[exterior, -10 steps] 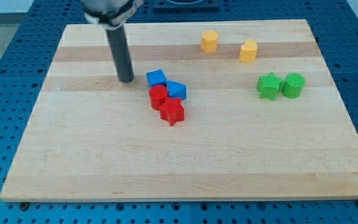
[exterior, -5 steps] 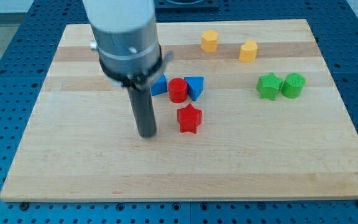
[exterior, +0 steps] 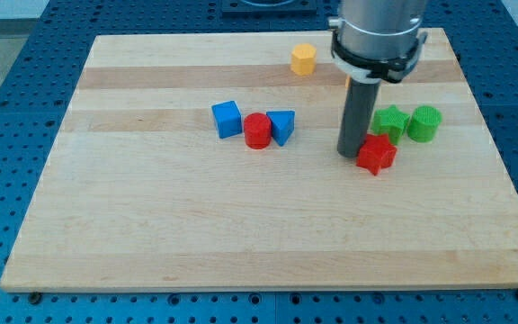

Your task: Move the red blocks into the green blocks

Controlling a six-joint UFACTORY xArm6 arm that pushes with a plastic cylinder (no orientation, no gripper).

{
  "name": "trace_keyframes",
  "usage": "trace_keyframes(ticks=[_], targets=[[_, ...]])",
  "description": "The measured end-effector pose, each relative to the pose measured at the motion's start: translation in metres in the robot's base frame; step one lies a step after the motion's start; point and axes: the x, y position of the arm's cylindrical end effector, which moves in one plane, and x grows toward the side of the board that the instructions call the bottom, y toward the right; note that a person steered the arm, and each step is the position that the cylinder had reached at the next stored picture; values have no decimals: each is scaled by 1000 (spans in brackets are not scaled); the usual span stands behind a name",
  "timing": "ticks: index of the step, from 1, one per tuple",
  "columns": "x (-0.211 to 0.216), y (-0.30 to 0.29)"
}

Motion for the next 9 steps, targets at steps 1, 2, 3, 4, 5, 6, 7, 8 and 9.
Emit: trace_keyframes(ticks=[1,2,3,4,5,6,7,8,9], targets=[[14,-51],[21,-153],[5,-180],[-21,-166],[-58,-166],[-59,-137],[-3,-135],[-6,-202],[22,-204]])
